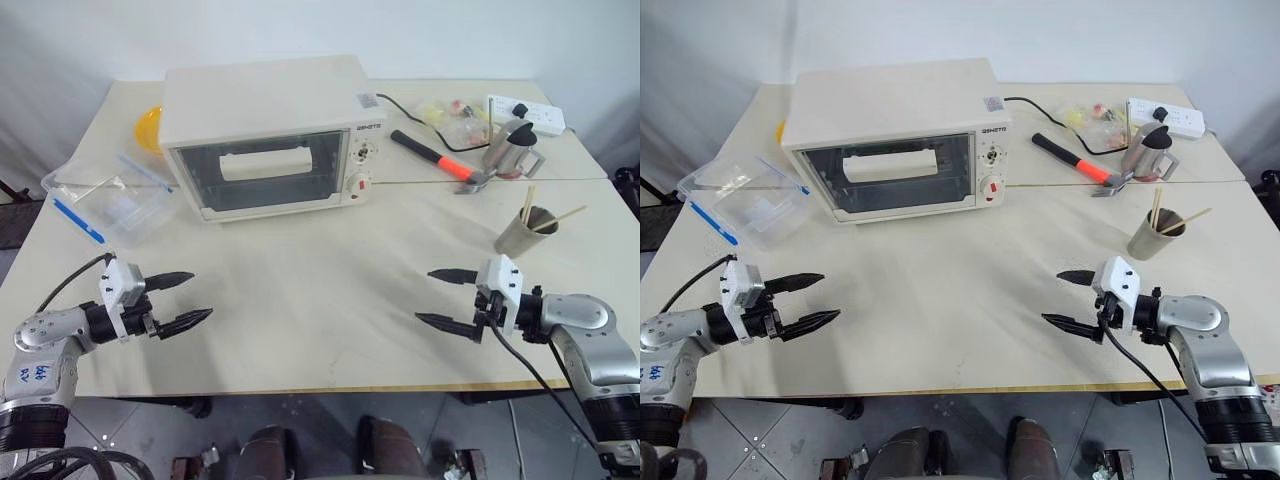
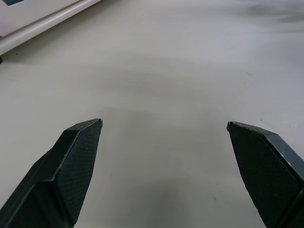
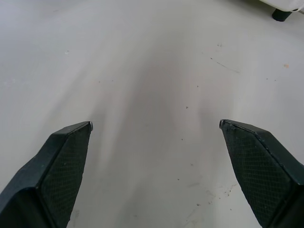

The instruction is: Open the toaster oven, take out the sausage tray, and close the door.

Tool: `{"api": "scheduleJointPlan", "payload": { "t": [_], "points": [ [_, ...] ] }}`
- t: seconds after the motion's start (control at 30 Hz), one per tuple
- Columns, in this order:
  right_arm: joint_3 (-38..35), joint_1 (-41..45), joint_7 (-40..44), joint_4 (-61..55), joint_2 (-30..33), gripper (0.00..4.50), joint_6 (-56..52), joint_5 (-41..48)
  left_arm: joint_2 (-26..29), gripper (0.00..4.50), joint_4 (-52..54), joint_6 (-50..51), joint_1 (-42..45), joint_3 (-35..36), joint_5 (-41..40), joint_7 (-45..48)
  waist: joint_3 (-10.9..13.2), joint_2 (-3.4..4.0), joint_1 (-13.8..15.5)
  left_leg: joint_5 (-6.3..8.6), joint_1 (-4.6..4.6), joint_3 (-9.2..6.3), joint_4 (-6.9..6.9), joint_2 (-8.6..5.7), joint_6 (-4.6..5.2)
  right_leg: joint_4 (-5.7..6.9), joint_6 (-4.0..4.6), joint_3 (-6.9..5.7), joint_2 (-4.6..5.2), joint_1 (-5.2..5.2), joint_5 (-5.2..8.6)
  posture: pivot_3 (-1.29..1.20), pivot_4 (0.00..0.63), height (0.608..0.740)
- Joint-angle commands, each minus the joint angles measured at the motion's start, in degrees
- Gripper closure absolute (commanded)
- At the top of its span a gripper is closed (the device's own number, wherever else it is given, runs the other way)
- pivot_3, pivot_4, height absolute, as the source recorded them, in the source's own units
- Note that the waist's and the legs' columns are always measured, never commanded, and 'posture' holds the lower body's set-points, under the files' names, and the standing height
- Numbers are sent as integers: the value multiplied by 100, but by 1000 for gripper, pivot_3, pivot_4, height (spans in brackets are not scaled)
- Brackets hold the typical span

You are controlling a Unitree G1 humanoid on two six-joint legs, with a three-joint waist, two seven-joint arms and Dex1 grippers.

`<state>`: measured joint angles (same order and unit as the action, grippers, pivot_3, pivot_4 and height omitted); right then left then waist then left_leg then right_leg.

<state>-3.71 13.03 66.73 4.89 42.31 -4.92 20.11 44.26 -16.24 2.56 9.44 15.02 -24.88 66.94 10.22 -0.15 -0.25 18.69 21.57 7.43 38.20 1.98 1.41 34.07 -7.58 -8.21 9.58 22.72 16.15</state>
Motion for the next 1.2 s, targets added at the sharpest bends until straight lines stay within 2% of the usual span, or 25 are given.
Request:
{"api": "scheduleJointPlan", "payload": {
  "t": [0.03, 0.13, 0.2, 0.37, 0.47, 0.6, 0.77, 1.0, 1.2],
  "points": [
    [-68, 115, 30, -51, 86, 0, 104, -27, 137, 31, 43, -53, 93, 198, -96, 80, 0, 0, 0, 0, 0, 0, 1, 0, 0, 0, 0, 0, 0, 0, 0, 0, 150, 740],
    [-12, 222, 16, -112, 82, 0, -32, -42, 88, 31, 67, -9, 179, 272, -46, -217, 0, 0, -1, 0, -1, 1, 2, 1, 0, 2, 0, 3, 0, 0, 0, 0, 150, 740],
    [102, 460, -5, -269, 95, 0, -444, 8, 129, 31, 139, 369, 243, 315, -155, -369, 0, 0, -14, 0, -2, 1, 3, 1, 0, 3, 0, 4, 0, 0, 0, 0, 150, 740],
    [635, 1729, -67, -776, -154, 0, -1713, 209, 158, 31, 586, 764, 260, 666, -540, -465, 1, -1, -132, -1, -3, 12, 7, 5, 0, 21, 0, 24, 0, 15, 0, 0, 150, 740],
    [827, 2137, -62, -739, -298, 0, -2092, 245, 167, 31, 632, 894, 307, 783, -714, -400, 2, -7, -142, -1, -4, 12, 7, 9, -2, 45, 1, 28, 0, 26, -1, 0, 150, 740],
    [1230, 2945, -42, -201, -855, 0, -1864, 9, 119, 31, 835, 951, 168, 1111, -922, -466, 4, -10, -148, 3, 7, 29, 5, 2, -8, 69, 1, 40, 0, 62, -1, 0, 150, 740],
    [1515, 4055, -185, 1054, -1636, 0, -1376, -412, -90, 31, 1228, 921, -6, 1613, -1181, -907, 9, -20, -192, 3, 12, 54, 8, -9, -7, 85, 1, 54, 0, 87, -1, 0, 150, 740],
    [1508, 5328, -350, 2884, -2479, 0, -577, -853, -361, 31, 2053, 1219, -567, 2168, -1640, -1402, 10, -24, -304, 4, 11, 59, 8, 8, -8, 94, 1, 63, 0, 91, -1, 0, 150, 740],
    [1446, 6066, -460, 4123, -3041, 0, 227, -1114, -566, 31, 2484, 1276, -1054, 2480, -1835, -1651, 10, -27, -360, 4, 10, 64, 4, 12, -9, 98, 1, 65, 0, 97, -1, 0, 150, 740]
  ]
}}
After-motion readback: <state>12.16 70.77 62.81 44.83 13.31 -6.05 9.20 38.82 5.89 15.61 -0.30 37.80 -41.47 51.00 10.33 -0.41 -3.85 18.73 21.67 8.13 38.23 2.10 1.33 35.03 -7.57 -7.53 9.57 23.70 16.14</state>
